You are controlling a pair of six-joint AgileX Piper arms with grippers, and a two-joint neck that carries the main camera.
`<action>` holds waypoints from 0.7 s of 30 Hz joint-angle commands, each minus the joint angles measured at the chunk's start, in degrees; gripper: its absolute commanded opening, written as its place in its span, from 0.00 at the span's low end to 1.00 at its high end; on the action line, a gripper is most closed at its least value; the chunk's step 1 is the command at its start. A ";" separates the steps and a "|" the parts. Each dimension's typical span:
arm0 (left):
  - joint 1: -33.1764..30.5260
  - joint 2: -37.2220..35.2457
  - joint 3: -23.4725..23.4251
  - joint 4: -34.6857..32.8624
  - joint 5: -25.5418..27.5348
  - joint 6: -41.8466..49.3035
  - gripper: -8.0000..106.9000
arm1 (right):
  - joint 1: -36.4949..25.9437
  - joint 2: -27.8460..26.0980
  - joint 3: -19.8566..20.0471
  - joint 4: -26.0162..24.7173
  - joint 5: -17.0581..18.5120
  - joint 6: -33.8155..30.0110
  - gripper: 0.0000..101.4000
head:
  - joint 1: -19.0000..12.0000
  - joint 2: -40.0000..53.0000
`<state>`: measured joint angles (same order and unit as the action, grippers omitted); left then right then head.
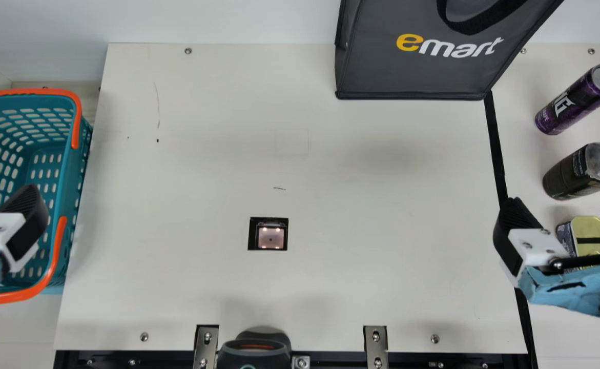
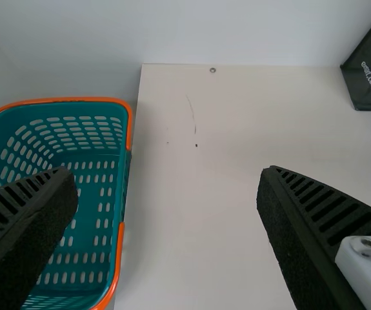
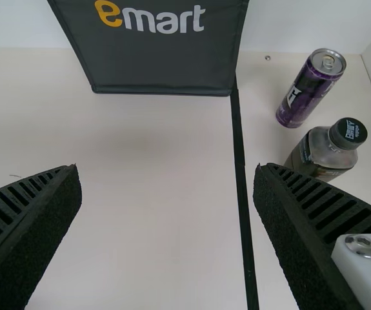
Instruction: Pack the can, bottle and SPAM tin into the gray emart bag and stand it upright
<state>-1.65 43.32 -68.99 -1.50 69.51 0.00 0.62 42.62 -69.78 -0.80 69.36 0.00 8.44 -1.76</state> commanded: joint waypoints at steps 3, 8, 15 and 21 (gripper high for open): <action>0.00 0.00 0.00 0.00 0.00 0.00 0.85 | 0.00 0.00 0.00 0.00 0.00 0.00 0.94 | -5.83 -5.14; 0.00 0.00 0.00 0.00 0.00 0.00 0.85 | 0.00 0.00 0.00 0.00 0.00 0.00 0.94 | -12.51 -11.82; 0.00 0.00 0.00 0.00 0.00 0.00 0.85 | 0.00 0.00 0.00 0.00 0.00 0.00 0.94 | -18.44 -18.24; 0.00 0.00 0.00 0.00 0.00 0.00 0.85 | 0.00 0.00 0.00 0.00 0.00 0.00 0.94 | -18.44 -18.24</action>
<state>-1.65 43.32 -68.99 -1.50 69.51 0.00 0.62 42.62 -69.78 -0.80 69.36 0.00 -8.70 -19.86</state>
